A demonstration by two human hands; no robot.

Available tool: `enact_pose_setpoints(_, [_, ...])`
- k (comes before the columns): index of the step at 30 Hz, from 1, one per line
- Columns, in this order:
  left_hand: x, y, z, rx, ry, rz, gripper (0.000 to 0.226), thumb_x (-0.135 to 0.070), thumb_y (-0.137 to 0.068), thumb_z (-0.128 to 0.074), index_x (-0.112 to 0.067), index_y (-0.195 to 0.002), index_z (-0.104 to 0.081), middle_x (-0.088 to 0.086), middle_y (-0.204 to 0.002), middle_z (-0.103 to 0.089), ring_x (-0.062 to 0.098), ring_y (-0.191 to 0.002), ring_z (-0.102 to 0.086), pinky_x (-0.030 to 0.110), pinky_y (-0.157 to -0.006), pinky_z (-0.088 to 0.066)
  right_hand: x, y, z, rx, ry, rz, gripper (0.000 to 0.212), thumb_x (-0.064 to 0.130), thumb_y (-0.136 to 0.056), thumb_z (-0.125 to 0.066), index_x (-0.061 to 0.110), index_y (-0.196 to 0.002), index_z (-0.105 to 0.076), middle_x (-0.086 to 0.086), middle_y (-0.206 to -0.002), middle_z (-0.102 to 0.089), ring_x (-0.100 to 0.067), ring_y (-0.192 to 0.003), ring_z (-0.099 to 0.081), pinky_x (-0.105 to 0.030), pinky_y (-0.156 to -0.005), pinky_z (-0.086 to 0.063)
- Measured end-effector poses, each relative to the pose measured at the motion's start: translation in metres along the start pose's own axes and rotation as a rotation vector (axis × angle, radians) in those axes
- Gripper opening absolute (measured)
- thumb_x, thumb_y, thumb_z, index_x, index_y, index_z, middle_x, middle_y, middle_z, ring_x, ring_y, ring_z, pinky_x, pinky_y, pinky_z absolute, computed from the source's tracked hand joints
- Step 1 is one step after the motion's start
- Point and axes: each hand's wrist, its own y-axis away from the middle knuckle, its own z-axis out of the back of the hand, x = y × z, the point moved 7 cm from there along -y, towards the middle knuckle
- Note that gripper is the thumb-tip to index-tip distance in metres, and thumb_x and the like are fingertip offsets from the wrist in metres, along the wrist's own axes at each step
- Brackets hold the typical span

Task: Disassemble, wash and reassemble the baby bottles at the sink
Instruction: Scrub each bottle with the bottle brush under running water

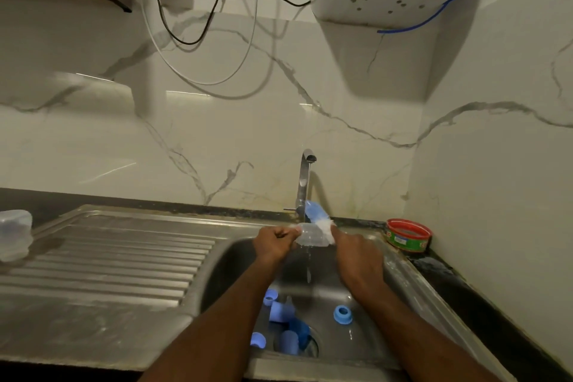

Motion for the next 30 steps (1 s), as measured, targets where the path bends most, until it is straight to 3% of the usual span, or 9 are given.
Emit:
enact_pose_setpoints(4, [0.01, -0.002, -0.001, -0.022, 0.132, 0.127, 0.015, -0.031, -0.091, -0.074, -0.016, -0.09, -0.076, 0.005, -0.081, -0.077, 0.021, -0.084, -0.074, 0.036, -0.084, -0.062, 0.024, 0.004, -0.006, 0.052, -0.147, 0.141, 0.06, 0.021, -0.103, -0.046, 0.041, -0.156, -0.028, -0.009, -0.125, -0.066, -0.027, -0.106, -0.066, -0.037, -0.085, -0.05])
enact_pose_setpoints(8, [0.017, -0.002, -0.004, 0.037, 0.179, 0.187, 0.023, -0.035, -0.091, -0.075, -0.012, -0.093, -0.075, 0.009, -0.087, -0.077, 0.023, -0.087, -0.075, 0.042, -0.087, -0.062, -0.001, -0.005, 0.0, 0.003, -0.024, 0.017, 0.06, 0.021, -0.102, -0.051, 0.04, -0.154, -0.029, -0.008, -0.127, -0.065, -0.025, -0.111, -0.065, -0.036, -0.087, -0.05])
enact_pose_setpoints(12, [0.015, -0.003, -0.005, 0.024, 0.252, 0.228, 0.021, -0.03, -0.094, -0.072, -0.009, -0.092, -0.073, 0.012, -0.088, -0.076, 0.025, -0.088, -0.074, 0.039, -0.087, -0.061, 0.016, 0.001, -0.007, -0.003, -0.126, 0.12, 0.058, 0.024, -0.104, -0.046, 0.046, -0.154, -0.025, -0.006, -0.122, -0.067, -0.024, -0.101, -0.067, -0.036, -0.081, -0.052])
enact_pose_setpoints(16, [0.011, -0.001, -0.016, 0.177, 0.393, 0.252, 0.025, -0.026, -0.093, -0.072, -0.003, -0.104, -0.074, 0.019, -0.101, -0.076, 0.027, -0.094, -0.073, 0.041, -0.091, -0.06, -0.004, -0.009, -0.007, -0.066, -0.284, 0.068, 0.051, 0.038, -0.106, -0.045, 0.052, -0.152, -0.028, -0.004, -0.126, -0.065, -0.021, -0.106, -0.064, -0.038, -0.088, -0.054])
enact_pose_setpoints(21, [0.002, 0.005, -0.025, 0.293, 0.487, 0.256, 0.028, -0.021, -0.094, -0.071, 0.001, -0.112, -0.072, 0.017, -0.107, -0.076, 0.026, -0.104, -0.073, 0.034, -0.093, -0.059, -0.012, -0.011, -0.009, -0.126, -0.414, 0.035, 0.047, 0.036, -0.104, -0.05, 0.05, -0.148, -0.04, -0.003, -0.121, -0.069, -0.022, -0.103, -0.066, -0.042, -0.086, -0.056])
enact_pose_setpoints(26, [-0.006, 0.008, -0.035, 0.392, 0.404, 0.168, 0.036, -0.023, -0.098, -0.065, 0.011, -0.107, -0.07, 0.021, -0.096, -0.071, 0.024, -0.09, -0.07, 0.029, -0.088, -0.059, -0.011, -0.011, 0.001, -0.2, -0.386, 0.041, 0.052, 0.031, -0.104, -0.05, 0.051, -0.15, -0.037, -0.002, -0.118, -0.068, -0.021, -0.097, -0.066, -0.035, -0.077, -0.053])
enact_pose_setpoints(28, [-0.007, 0.006, -0.035, 0.358, 0.387, 0.153, 0.035, -0.025, -0.1, -0.063, 0.009, -0.093, -0.069, 0.018, -0.082, -0.064, 0.019, -0.078, -0.066, 0.028, -0.085, -0.06, -0.015, -0.011, 0.007, -0.239, -0.342, 0.017, 0.052, 0.031, -0.103, -0.053, 0.049, -0.15, -0.039, -0.002, -0.122, -0.059, -0.019, -0.093, -0.062, -0.032, -0.074, -0.052])
enact_pose_setpoints(30, [-0.006, 0.004, -0.033, 0.349, 0.383, 0.151, 0.036, -0.026, -0.102, -0.06, 0.007, -0.094, -0.069, 0.015, -0.078, -0.06, 0.018, -0.074, -0.063, 0.03, -0.086, -0.059, -0.02, -0.01, 0.009, -0.25, -0.317, -0.007, 0.051, 0.033, -0.101, -0.059, 0.049, -0.147, -0.044, 0.0, -0.128, -0.048, -0.017, -0.093, -0.058, -0.028, -0.072, -0.049])
